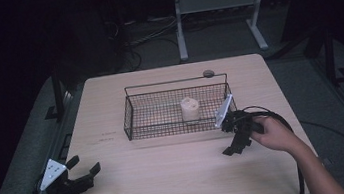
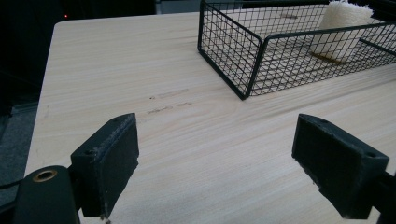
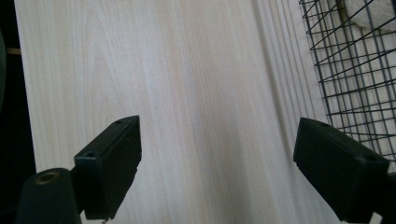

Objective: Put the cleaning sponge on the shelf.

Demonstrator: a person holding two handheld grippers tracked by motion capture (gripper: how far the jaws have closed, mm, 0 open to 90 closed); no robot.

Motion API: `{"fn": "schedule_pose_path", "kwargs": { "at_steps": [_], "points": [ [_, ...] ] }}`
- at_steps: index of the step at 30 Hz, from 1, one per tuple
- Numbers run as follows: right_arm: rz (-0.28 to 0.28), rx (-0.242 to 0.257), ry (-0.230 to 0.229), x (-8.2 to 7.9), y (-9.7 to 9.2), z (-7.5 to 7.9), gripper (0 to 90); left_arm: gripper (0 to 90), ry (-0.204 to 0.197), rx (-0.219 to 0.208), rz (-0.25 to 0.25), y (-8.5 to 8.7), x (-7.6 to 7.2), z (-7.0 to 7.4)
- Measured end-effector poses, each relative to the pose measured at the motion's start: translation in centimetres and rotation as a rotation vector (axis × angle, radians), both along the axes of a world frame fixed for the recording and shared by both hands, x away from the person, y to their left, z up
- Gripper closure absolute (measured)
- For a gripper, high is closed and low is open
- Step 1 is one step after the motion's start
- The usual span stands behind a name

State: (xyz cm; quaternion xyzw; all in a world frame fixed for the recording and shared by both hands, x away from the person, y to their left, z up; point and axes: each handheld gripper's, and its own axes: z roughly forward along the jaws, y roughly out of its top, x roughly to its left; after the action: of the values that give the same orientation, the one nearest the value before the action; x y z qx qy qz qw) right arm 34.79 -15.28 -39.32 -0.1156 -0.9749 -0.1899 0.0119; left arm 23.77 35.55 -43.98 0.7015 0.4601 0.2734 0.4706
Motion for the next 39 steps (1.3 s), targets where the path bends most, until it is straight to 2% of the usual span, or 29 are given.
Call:
{"fn": "schedule_pose_path", "kwargs": {
  "at_steps": [8, 17, 27, 29, 33, 39],
  "points": [
    [-0.005, 0.009, -0.001, -1.1, -0.6, -0.7, 14.9, 13.9, 0.004, 0.002, -0.003, -0.1, 0.0, 0.0],
    [-0.003, 0.017, -0.024, -2.1, -1.2, -0.7, 14.9, 14.0, 0.003, 0.003, -0.005, -0.2, 0.0, 0.0],
    [-0.011, 0.032, -0.028, -3.6, -2.1, -1.8, 14.9, 13.9, 0.003, 0.007, -0.008, -0.3, 0.0, -0.1],
    [-0.016, 0.019, -0.024, -3.8, -2.1, -1.9, 14.9, 13.9, 0.003, 0.006, -0.008, -0.3, 0.0, -0.1],
    [-0.016, 0.039, -0.035, -4.3, -2.3, -1.9, 14.9, 13.9, 0.003, 0.006, -0.008, -0.2, 0.0, -0.1],
    [-0.019, 0.043, -0.043, -5.2, -2.4, -2.2, 14.9, 14.0, 0.006, 0.005, -0.009, -0.2, 0.0, -0.1]
  ]
}}
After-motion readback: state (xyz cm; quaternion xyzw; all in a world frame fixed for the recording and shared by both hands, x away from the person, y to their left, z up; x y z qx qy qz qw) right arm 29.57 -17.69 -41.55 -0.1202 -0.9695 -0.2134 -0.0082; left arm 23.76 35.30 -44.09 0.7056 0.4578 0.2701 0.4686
